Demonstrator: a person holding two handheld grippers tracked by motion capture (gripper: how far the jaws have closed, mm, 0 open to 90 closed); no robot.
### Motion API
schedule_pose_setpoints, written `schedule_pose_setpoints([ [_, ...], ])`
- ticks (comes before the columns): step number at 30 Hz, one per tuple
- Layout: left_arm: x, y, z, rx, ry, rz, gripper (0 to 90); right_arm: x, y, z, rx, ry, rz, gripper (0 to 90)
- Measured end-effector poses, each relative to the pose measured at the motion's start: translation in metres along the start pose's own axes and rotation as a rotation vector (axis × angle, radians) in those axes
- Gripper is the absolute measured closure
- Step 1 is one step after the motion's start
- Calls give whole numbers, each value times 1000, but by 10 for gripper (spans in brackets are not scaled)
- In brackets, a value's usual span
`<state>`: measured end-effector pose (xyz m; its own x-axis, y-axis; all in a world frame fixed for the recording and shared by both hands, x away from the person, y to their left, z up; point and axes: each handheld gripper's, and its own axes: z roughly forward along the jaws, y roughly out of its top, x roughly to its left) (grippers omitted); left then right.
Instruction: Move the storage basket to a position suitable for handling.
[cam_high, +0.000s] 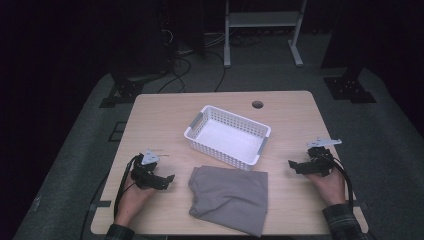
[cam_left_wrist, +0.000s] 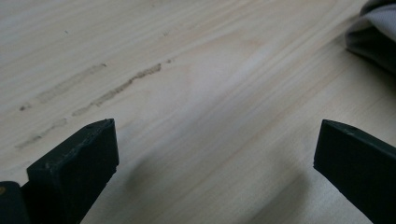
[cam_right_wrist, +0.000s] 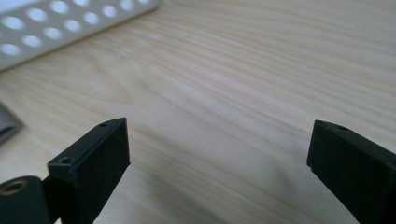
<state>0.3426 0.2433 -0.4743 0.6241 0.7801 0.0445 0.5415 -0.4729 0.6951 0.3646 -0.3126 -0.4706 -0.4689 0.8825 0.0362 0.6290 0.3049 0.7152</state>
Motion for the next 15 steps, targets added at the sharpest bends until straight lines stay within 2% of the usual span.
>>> schedule_pose_setpoints([
  [4, 0, -4, 2, 8, -1, 1, 0, 7, 7, -6, -14, 34, -27, 54],
  [8, 2, -7, 4, -8, -24, -15, 0, 13, 14, -11, -36, 62, -53, 62],
  [11, 3, -8, 4, -23, -31, -9, 0, 19, 19, -13, -34, 72, -76, 94],
  [15, 3, -9, 4, -28, -34, -4, 0, 26, 27, -15, -35, 109, -101, 124],
])
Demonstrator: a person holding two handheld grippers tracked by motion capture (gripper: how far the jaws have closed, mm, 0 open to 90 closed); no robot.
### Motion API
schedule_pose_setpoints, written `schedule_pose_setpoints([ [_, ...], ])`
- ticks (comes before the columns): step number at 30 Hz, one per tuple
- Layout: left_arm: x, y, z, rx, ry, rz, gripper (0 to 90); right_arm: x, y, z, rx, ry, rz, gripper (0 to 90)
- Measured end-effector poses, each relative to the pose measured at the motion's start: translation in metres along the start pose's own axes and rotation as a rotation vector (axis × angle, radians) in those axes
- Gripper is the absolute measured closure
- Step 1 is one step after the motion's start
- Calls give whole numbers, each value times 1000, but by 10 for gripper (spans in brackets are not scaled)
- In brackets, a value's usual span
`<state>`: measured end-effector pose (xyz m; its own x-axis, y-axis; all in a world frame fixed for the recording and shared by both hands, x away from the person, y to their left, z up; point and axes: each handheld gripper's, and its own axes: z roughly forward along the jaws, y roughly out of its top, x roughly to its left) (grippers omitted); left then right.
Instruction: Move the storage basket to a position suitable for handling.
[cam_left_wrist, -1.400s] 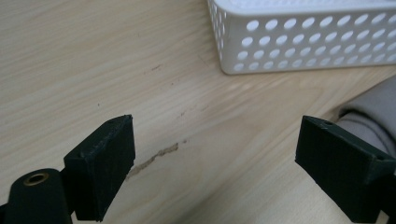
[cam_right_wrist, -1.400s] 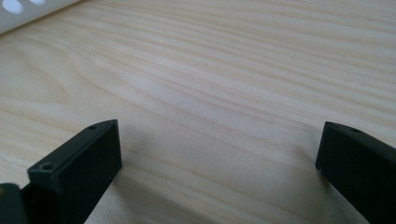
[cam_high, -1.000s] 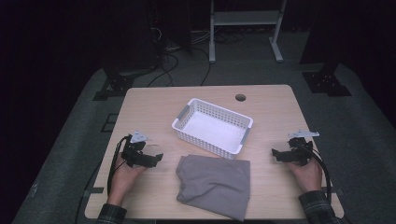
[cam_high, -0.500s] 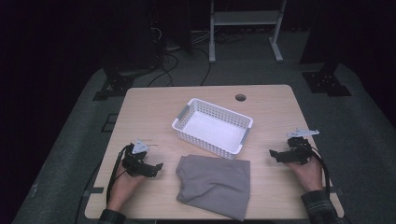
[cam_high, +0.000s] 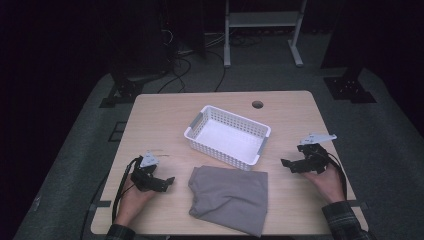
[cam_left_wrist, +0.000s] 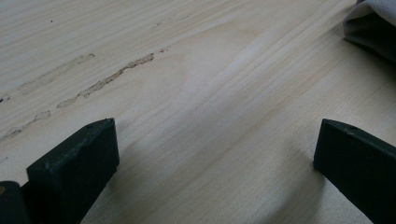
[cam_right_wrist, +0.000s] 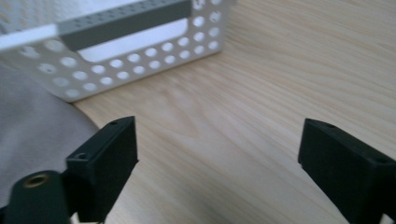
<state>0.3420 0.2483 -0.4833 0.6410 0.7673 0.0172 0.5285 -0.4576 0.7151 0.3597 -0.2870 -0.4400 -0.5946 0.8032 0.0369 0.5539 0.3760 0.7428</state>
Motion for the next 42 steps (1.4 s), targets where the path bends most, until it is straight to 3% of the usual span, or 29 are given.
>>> schedule_pose_setpoints([
  [5, 0, 0, 0, -2, 2, -5, 0, 8, 9, -1, -8, 47, -20, 128],
  [17, 0, 0, 0, -2, 2, -6, 0, 26, 36, -6, -51, 107, -60, 149],
  [32, 0, 0, 1, -2, 2, -6, 0, 54, 68, 3, -91, 233, -128, 331],
  [42, 0, 0, 1, -4, 2, -9, 0, 77, 83, 21, -75, 316, -179, 438],
])
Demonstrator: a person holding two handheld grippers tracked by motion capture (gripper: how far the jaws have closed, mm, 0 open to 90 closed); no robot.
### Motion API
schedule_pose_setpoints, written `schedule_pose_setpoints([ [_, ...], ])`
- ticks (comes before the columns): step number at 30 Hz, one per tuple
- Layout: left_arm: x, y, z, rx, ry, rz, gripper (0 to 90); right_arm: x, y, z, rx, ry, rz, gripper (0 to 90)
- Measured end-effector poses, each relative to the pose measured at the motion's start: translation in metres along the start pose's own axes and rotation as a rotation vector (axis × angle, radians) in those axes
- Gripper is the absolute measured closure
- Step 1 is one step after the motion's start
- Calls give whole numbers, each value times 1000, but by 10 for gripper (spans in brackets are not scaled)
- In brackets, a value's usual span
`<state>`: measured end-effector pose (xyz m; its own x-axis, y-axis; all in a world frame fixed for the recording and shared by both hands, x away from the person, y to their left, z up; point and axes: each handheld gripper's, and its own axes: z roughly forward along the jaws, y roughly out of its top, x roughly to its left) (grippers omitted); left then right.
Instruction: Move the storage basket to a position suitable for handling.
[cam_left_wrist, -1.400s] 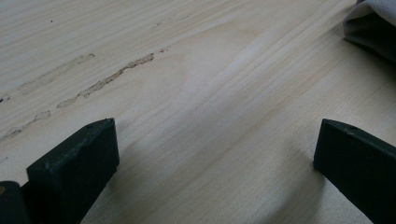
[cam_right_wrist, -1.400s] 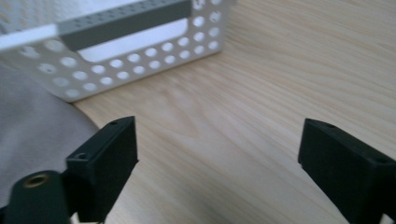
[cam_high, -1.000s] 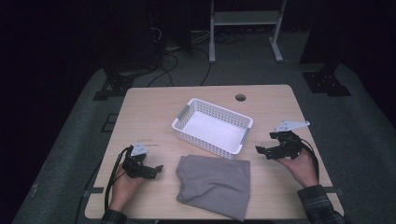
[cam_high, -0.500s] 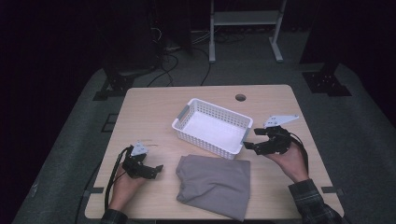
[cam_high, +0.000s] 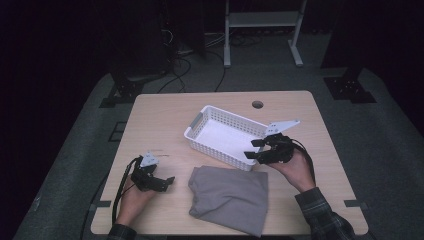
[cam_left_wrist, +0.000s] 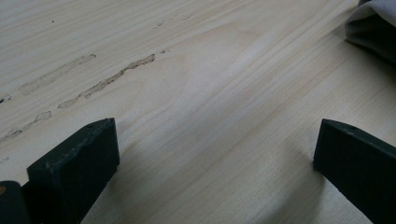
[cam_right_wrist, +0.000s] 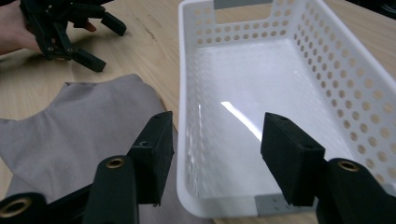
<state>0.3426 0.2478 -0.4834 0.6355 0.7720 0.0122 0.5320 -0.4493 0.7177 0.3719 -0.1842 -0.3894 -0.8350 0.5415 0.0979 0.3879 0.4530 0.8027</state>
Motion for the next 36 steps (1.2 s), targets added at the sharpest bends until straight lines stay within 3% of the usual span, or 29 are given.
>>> schedule_pose_setpoints([
  [9, 0, 0, 0, 2, -1, 0, 0, 7, 11, 20, 13, 39, -16, 527],
  [15, 0, 0, 0, 1, 0, -1, 0, 12, 16, 38, 51, 58, -35, 594],
  [22, 0, 0, 0, 2, 4, 0, 0, 16, 19, 57, 89, 54, -58, 660],
  [36, 0, 0, 0, 2, 4, -2, 0, 20, 19, 76, 172, 20, -78, 814],
])
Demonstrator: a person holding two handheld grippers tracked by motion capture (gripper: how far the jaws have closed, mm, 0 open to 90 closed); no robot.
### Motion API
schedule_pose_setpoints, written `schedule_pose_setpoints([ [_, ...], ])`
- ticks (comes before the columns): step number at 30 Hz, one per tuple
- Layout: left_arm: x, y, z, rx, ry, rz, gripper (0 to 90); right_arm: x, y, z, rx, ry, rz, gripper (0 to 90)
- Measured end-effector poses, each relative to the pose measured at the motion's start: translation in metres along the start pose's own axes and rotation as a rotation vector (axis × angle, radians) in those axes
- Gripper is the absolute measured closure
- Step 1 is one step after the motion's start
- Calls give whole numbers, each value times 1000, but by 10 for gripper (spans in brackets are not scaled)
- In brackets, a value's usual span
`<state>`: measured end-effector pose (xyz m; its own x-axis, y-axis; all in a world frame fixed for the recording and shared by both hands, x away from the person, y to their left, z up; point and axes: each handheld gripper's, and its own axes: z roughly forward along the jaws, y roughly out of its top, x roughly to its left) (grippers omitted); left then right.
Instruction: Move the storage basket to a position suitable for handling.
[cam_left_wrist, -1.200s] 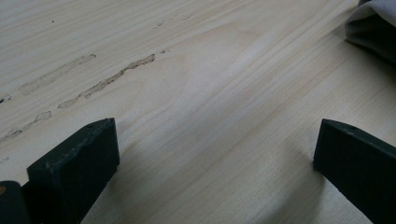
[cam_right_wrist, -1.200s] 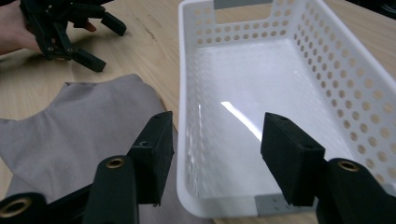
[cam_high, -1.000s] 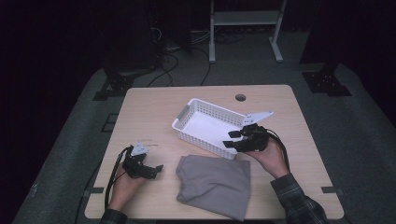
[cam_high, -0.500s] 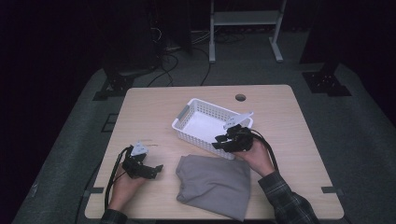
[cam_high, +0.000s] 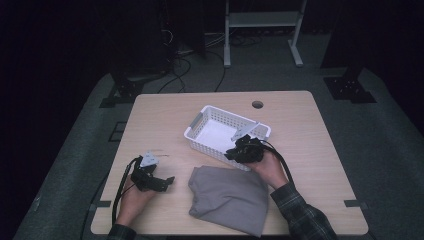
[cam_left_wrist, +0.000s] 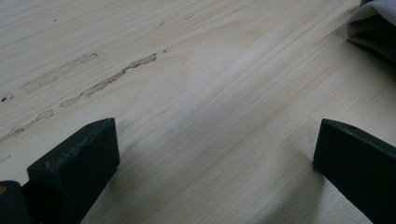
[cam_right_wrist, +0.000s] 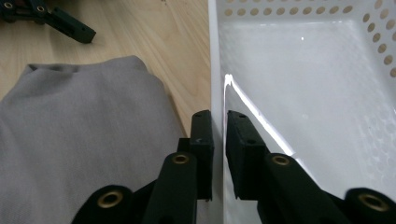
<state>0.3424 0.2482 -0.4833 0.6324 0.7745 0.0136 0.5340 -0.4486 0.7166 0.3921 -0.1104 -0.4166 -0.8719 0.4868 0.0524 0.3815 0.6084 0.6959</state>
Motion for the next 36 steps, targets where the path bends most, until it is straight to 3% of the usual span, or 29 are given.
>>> schedule_pose_setpoints([
  [11, 1, 0, 0, 3, 1, 3, 0, -1, 1, -9, -4, -51, -18, 846],
  [36, 1, -1, -1, 1, 7, -5, 0, -19, -21, -51, -25, -105, 32, 849],
])
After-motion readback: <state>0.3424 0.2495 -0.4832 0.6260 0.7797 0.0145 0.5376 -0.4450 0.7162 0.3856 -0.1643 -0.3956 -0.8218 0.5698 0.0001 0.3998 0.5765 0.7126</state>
